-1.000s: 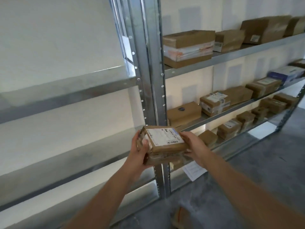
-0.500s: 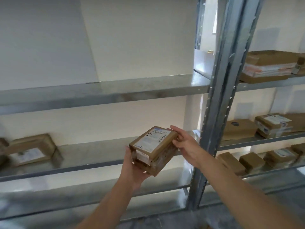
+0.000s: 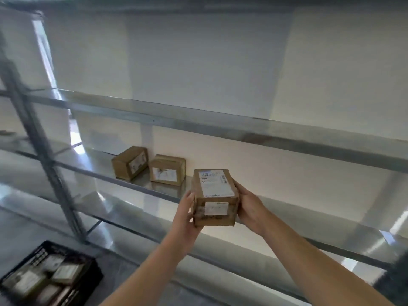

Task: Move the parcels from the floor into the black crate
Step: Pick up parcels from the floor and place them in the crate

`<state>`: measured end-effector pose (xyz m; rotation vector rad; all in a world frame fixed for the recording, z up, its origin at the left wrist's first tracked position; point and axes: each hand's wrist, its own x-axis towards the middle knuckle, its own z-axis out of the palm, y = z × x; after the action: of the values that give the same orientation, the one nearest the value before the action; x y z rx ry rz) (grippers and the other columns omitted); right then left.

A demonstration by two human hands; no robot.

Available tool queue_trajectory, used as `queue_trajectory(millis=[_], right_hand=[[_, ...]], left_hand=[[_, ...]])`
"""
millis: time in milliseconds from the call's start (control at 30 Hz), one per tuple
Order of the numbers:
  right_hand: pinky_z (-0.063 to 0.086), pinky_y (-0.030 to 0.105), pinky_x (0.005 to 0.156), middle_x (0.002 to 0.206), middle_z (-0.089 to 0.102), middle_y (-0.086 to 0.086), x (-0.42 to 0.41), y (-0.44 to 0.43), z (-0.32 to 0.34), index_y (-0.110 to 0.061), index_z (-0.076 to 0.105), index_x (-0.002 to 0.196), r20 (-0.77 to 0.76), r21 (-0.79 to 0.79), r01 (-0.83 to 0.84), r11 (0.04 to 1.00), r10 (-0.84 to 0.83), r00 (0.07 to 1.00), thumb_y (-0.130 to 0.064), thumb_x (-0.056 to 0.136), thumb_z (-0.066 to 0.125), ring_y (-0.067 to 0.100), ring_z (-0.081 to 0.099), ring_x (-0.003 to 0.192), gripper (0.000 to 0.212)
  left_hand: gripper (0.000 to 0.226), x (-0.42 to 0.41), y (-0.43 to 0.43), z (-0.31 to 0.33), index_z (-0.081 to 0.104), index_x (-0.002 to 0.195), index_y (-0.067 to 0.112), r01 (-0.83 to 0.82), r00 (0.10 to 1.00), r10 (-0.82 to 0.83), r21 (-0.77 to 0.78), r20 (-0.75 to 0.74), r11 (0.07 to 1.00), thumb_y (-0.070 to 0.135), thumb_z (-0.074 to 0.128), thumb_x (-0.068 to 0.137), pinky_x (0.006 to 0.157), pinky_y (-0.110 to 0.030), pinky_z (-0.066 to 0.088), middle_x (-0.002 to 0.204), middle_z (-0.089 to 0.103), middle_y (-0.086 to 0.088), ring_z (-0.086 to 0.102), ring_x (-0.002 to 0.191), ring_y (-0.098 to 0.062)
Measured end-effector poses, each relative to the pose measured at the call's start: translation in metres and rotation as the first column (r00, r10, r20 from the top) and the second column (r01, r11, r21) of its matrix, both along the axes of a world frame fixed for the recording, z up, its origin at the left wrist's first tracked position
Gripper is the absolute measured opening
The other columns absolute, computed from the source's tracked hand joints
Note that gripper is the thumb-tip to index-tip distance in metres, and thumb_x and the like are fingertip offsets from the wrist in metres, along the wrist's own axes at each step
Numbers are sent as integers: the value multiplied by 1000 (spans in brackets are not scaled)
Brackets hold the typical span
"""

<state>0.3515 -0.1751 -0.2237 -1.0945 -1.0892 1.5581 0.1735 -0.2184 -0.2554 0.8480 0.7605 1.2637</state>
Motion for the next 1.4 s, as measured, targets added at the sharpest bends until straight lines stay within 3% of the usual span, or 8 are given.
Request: queue_trajectory(millis=[167, 300, 500, 600, 800, 900, 1067, 1400], right_hand=[[57, 42, 87, 120, 71, -1, -105, 14, -14, -39, 59, 130, 5, -7, -196, 981, 196, 981, -19, 104, 39, 22, 68, 109, 39], [60, 42, 77, 115, 73, -4, -168, 22, -32, -54, 64, 115, 9, -90, -297, 951, 299, 954, -25, 106, 37, 19, 70, 101, 41], [50, 55, 97, 117, 72, -4, -236, 45, -44, -51, 58, 125, -24, -138, -451, 882, 452, 892, -40, 106, 33, 22, 68, 109, 34], [57, 45, 88, 115, 73, -4, -260, 65, -38, -51, 58, 125, 5, -116, -513, 851, 517, 856, -39, 106, 34, 19, 70, 105, 33], [46, 33, 78, 120, 70, -3, -306, 116, -3, -49, 58, 129, 48, -28, -582, 813, 583, 811, -33, 105, 41, 21, 58, 113, 33], [44, 34, 83, 122, 68, -5, -331, 142, 15, -54, 60, 116, 69, 4, -618, 786, 617, 784, -31, 105, 40, 21, 56, 118, 33], [49, 24, 73, 123, 67, -5, -371, 167, 20, -44, 50, 137, 109, 39, -709, 705, 702, 704, -29, 107, 34, 12, 62, 107, 38], [45, 49, 101, 125, 67, 2, -454, 170, -31, -41, 45, 143, 156, -57, -800, 598, 797, 584, -26, 108, 34, 29, 60, 117, 40]], left_hand=[[56, -103, -14, -4, 47, 142, 27, -111, 993, 111, 5, -33, 994, 47, 56, 91, 98, -49, 52, 133, 62, -14, 62, 120, -35], [53, -170, -27, -18, 52, 138, 29, -297, 949, 286, -68, -130, 953, 43, 63, 88, 71, -28, 60, 112, 74, -2, 72, 102, -22], [50, -230, -30, -29, 64, 128, 28, -449, 890, 421, -177, -178, 876, 53, 67, 85, 79, -32, 59, 118, 73, -4, 71, 107, -23], [43, -248, -17, -30, 67, 121, 22, -544, 838, 514, -225, -182, 808, 47, 66, 87, 81, -36, 54, 110, 75, -6, 73, 98, -23], [37, -277, 25, -11, 61, 128, 13, -666, 745, 657, -196, -115, 720, 32, 55, 97, 51, -25, 53, 94, 76, -9, 70, 62, -15], [34, -294, 47, 1, 61, 126, 14, -719, 694, 712, -156, -111, 677, 30, 54, 98, 62, -30, 55, 95, 76, -8, 72, 79, -21], [37, -320, 67, -5, 59, 131, 15, -801, 594, 800, -163, -88, 576, 32, 52, 98, 93, -47, 50, 110, 72, -13, 64, 102, -34], [28, -371, 46, -50, 65, 121, 39, -872, 469, 876, -216, -110, 439, 32, 53, 96, 65, -36, 59, 106, 76, -5, 74, 92, -25]])
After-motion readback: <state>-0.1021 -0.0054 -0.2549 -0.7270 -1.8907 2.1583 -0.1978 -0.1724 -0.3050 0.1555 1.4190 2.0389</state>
